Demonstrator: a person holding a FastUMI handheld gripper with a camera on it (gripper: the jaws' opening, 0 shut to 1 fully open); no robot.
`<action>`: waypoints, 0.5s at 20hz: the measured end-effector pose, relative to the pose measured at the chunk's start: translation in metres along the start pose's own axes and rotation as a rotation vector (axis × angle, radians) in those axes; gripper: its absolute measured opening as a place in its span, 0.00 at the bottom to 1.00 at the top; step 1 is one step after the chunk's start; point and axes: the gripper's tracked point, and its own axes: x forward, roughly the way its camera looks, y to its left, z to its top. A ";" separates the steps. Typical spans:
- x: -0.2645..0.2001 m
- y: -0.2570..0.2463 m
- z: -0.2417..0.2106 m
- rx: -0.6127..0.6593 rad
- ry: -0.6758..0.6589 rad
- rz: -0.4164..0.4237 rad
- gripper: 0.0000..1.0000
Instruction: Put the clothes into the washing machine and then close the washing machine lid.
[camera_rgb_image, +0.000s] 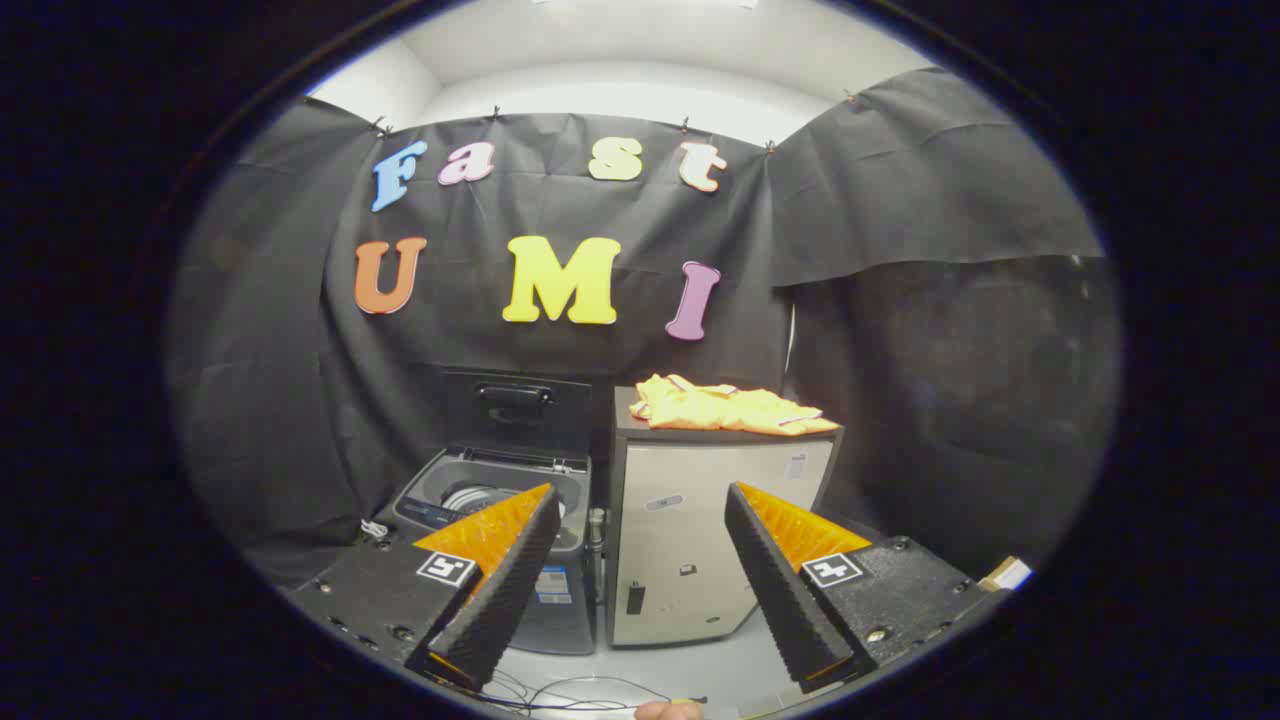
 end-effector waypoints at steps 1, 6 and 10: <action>0.001 0.000 0.001 0.002 -0.002 0.000 1.00; 0.003 0.001 -0.006 0.013 0.021 0.005 1.00; 0.005 0.001 -0.009 0.022 0.027 0.005 1.00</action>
